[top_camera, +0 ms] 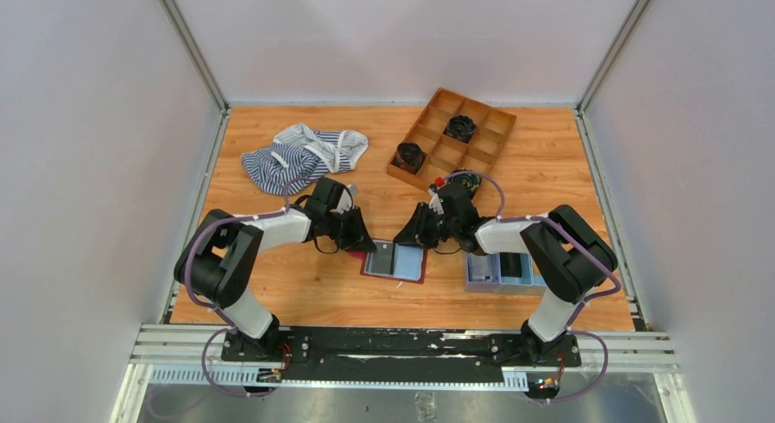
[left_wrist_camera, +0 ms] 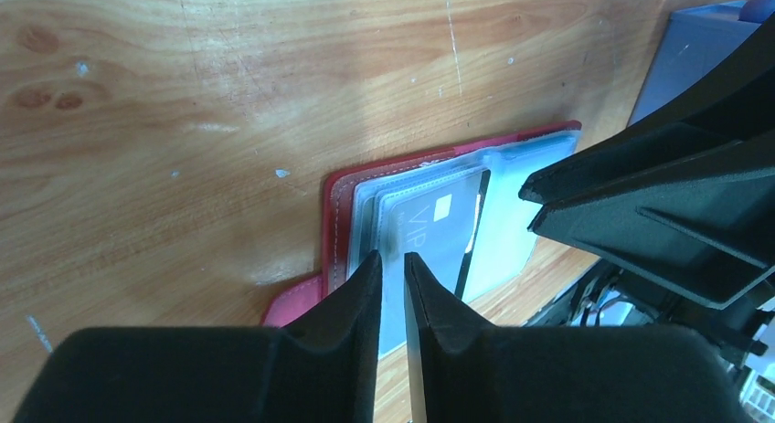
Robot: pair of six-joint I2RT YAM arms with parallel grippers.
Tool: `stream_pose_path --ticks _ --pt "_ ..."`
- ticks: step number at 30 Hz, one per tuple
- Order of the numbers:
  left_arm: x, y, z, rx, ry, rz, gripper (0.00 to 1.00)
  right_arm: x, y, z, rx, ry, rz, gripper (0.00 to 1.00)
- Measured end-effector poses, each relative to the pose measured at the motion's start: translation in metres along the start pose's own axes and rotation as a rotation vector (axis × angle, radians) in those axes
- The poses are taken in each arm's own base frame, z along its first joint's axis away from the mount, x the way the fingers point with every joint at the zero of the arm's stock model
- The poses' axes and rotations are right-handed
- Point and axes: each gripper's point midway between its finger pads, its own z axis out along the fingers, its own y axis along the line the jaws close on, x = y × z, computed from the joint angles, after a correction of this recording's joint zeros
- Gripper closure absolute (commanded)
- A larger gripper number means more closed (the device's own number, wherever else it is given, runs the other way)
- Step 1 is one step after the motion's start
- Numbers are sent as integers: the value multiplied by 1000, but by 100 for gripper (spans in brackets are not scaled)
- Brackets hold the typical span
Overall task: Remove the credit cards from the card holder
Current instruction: Remove the credit card from the card holder.
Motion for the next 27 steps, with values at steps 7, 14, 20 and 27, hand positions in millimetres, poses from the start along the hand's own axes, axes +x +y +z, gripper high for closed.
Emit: stream_pose_path --ticks 7,14,20,27 --pt "3 0 4 19 8 -15 96 10 0 1 -5 16 3 72" --pt "3 -1 6 32 13 -18 100 23 -13 1 20 38 28 73" --pt "3 -1 6 33 13 -18 100 27 -18 0 27 38 34 78" --pt "3 -2 8 40 16 -17 100 26 -16 6 -6 38 56 85"
